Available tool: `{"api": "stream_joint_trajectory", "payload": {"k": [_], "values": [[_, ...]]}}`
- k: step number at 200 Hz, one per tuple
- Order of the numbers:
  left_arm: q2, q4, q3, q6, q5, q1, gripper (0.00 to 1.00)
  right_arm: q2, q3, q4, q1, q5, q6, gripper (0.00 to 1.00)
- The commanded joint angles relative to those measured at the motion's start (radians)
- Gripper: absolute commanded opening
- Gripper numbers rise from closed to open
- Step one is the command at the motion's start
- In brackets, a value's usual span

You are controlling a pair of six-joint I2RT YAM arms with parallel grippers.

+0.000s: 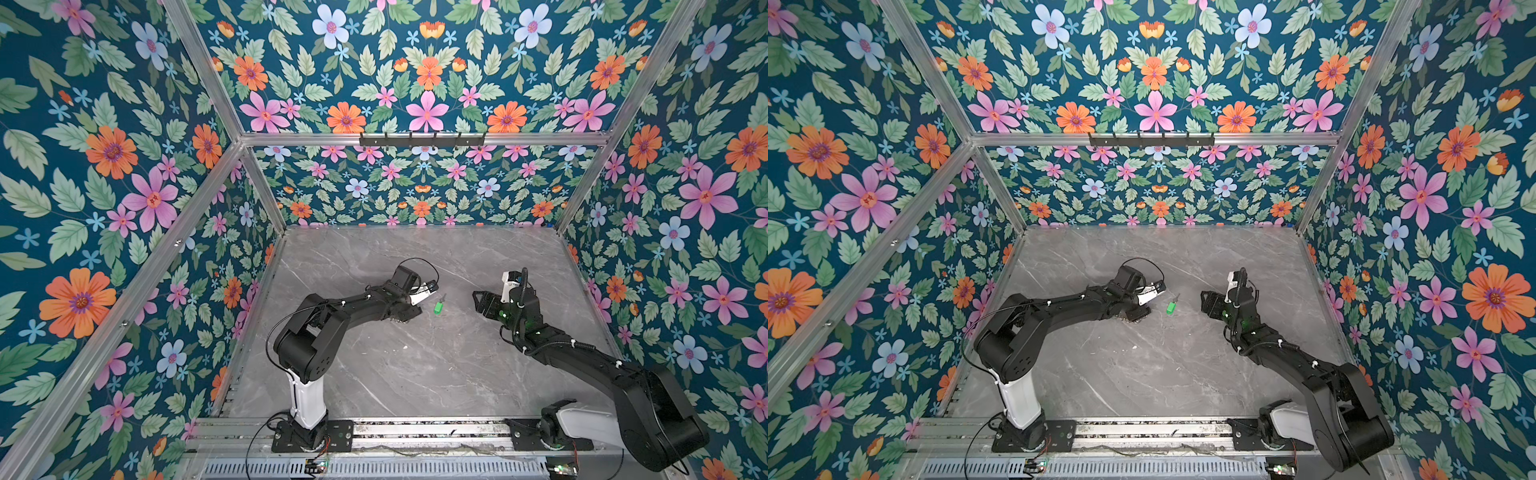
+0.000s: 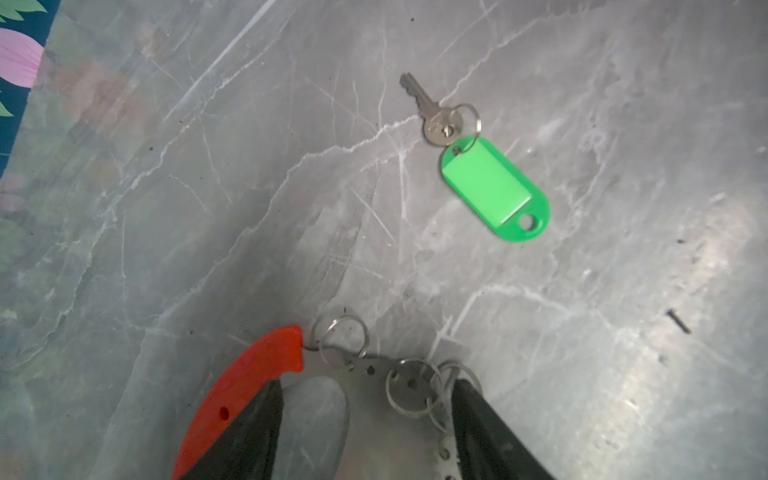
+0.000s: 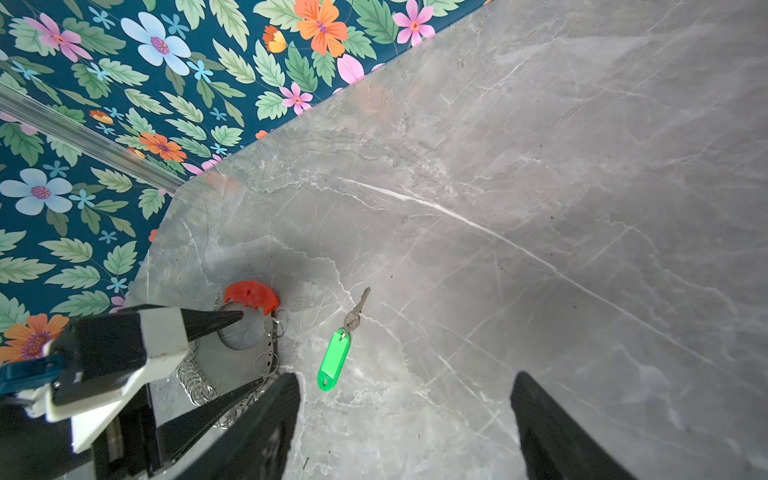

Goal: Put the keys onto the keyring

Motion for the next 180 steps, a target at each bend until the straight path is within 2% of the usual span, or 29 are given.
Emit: {"api": "stream_joint_trajectory", "payload": {"k": [1,71,96,154,180], "values": [[-0.007,-0.009,-0.013,-0.001,0.007,0.000,0.67,0.001,0.007,0.007,0.000,-0.001,0.008,0.81],[-0.058,0.011,-0.057,0.001,0.003,0.000,0.65,0.001,0.009,0.007,0.001,-0.007,0.007,0.81],[-0.067,0.003,-0.058,0.020,0.002,0.000,0.61,-0.001,0.007,0.005,0.000,-0.007,0.007,0.81],[-0.136,0.058,-0.132,0.204,-0.011,-0.006,0.53,-0.007,0.006,0.004,0.001,-0.008,0.009,0.81],[-0.115,0.027,-0.108,0.232,-0.004,-0.010,0.44,-0.007,0.005,0.004,0.001,-0.008,0.009,0.81]]}}
